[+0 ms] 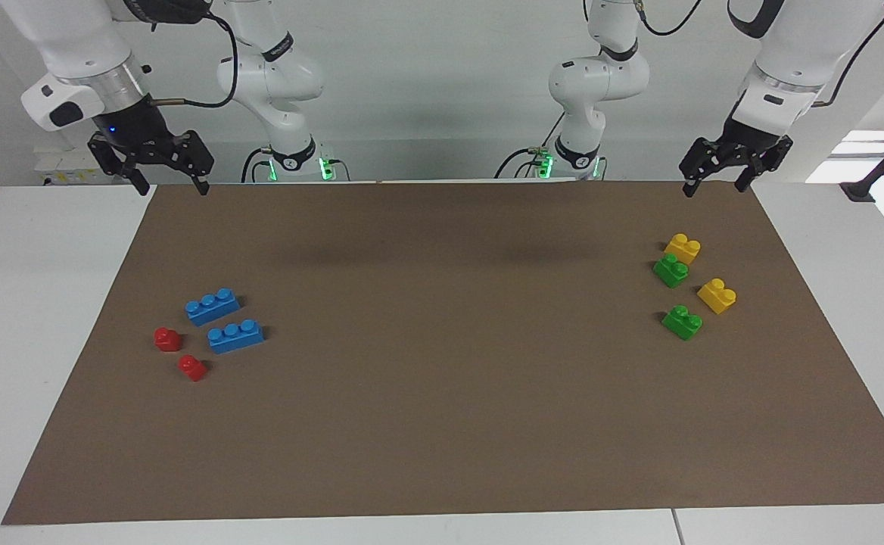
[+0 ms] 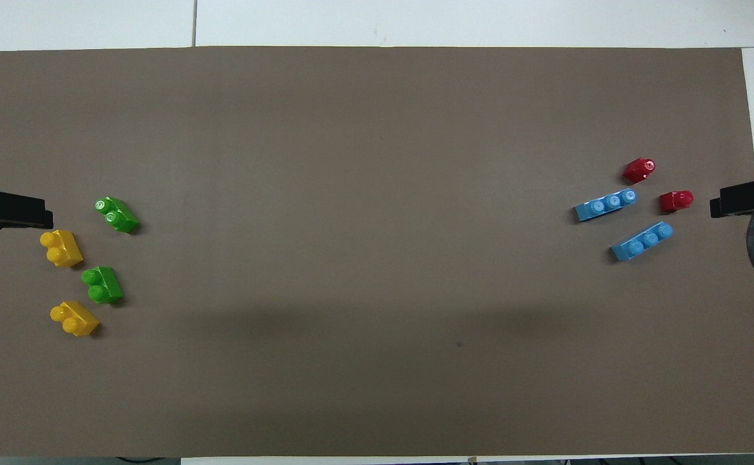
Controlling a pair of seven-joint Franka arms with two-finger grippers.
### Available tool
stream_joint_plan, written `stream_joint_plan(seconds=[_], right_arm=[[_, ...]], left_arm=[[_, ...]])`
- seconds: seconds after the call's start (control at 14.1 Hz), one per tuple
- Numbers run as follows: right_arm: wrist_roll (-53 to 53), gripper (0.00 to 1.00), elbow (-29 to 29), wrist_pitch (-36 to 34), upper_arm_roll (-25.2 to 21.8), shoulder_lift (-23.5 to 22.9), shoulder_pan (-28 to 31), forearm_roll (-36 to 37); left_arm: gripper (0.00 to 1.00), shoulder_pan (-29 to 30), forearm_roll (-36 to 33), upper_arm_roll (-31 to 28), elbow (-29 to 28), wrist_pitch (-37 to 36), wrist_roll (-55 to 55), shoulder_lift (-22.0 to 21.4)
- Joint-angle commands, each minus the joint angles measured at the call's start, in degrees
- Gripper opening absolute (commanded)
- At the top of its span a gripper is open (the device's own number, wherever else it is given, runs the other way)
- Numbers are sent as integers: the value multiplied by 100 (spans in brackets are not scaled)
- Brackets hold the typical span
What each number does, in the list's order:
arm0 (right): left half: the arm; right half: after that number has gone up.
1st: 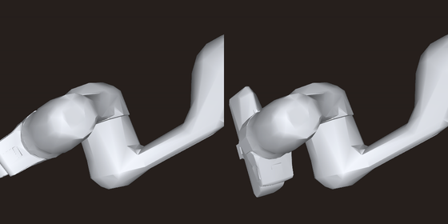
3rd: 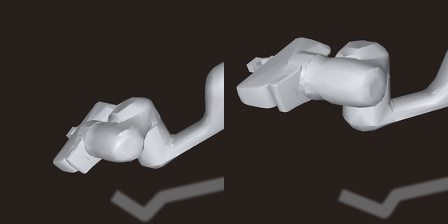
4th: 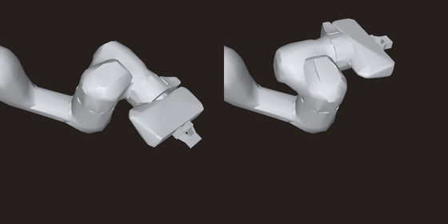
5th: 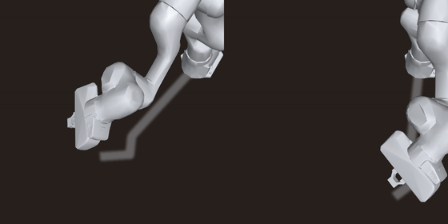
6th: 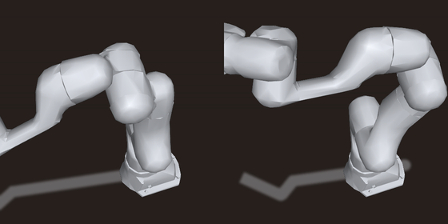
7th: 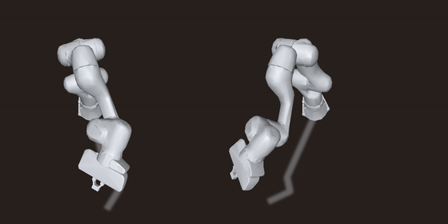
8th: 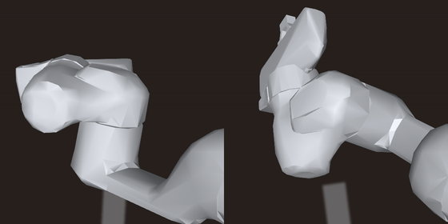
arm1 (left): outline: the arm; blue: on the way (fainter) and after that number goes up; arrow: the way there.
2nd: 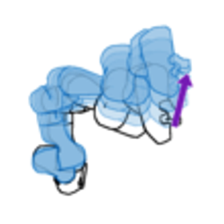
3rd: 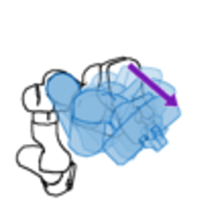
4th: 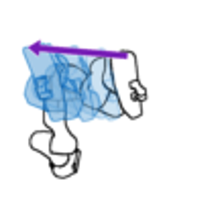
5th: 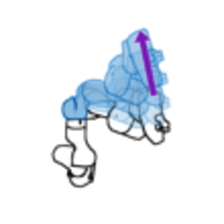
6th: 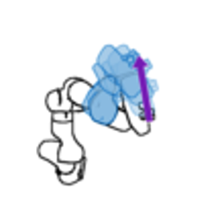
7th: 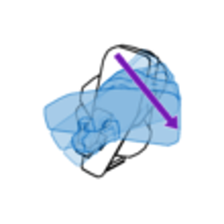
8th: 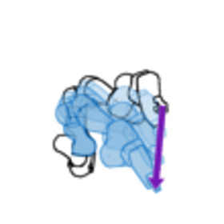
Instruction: Remove green block with left arm and hold with right
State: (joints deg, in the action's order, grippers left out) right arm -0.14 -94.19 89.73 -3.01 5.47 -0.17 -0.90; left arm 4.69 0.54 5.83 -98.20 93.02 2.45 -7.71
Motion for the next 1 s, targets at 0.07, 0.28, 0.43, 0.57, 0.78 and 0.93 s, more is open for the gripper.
stream_joint_plan(seconds=[0.07, 0.28, 0.43, 0.57, 0.78, 0.93], right_arm=[[-127, 100, 67, -141, -15, -11, -44, 195], [-127, 100, 67, -132, -15, -11, -45, 222], [-127, 100, 58, -114, -15, -11, -45, 222], [-127, 100, 49, -114, -15, -11, -45, 222], [-127, 100, 32, -114, -15, -2, -36, 222], [-127, 100, 6, -114, -15, 7, -27, 222]], left_arm=[[100, -205, 42, -134, 29, -46, 27, 120], [100, -232, 34, -144, 659, -458, 45, 602], [100, -215, 34, -135, 784, -522, 45, 726], [100, -267, 25, -135, 872, -592, 54, 780], [100, -267, 25, -152, 723, -627, 45, 745], [100, -267, 25, -144, 758, -733, 45, 727]])
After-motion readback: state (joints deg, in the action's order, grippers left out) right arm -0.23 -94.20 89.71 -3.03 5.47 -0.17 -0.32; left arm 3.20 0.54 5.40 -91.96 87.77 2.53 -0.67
